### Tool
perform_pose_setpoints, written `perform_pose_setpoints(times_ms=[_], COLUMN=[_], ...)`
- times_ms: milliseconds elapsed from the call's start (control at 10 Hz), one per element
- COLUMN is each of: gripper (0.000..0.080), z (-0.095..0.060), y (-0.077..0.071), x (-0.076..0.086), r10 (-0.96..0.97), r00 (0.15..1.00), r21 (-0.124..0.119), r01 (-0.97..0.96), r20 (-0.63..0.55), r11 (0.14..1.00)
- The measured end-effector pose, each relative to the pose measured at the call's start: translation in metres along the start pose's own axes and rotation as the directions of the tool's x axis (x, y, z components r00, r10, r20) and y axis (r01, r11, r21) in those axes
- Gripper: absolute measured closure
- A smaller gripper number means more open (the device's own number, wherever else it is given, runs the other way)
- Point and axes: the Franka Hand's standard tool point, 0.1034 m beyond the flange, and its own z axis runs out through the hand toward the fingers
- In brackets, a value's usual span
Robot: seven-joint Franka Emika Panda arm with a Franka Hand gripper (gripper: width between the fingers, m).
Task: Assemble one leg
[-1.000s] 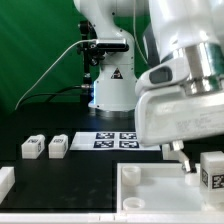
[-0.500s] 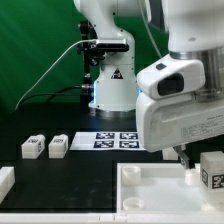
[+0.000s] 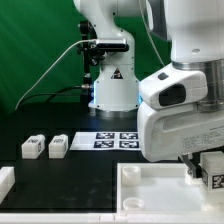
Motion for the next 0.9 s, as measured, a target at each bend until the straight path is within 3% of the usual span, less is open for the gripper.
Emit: perform_pose_setpoints(times_ms=[100,200,500,700,900], gripper=[0.0446,0.05,0.05,0.0501,0.0502], z=[-0.0002,-0.0006,-0.0001,-0.0004,-0.0003], y=[0.0012,0.0059,0.0067,0.0089,0.0095], x=[0.0002,0.0006,0.0006,0.0063,0.0067], r10=[0.0,0.002,0.004,0.134,0.545], r00=[1.0,1.0,1.0,0.99,0.837], r21=[-0.002,-0.009,-0.009,-0.003,0.046], r01=[0.0,-0.002,-0.004,-0.134,-0.543], r20=[-0.001,-0.003,-0.003,-0.05,-0.046], r11=[1.0,1.0,1.0,0.991,0.838])
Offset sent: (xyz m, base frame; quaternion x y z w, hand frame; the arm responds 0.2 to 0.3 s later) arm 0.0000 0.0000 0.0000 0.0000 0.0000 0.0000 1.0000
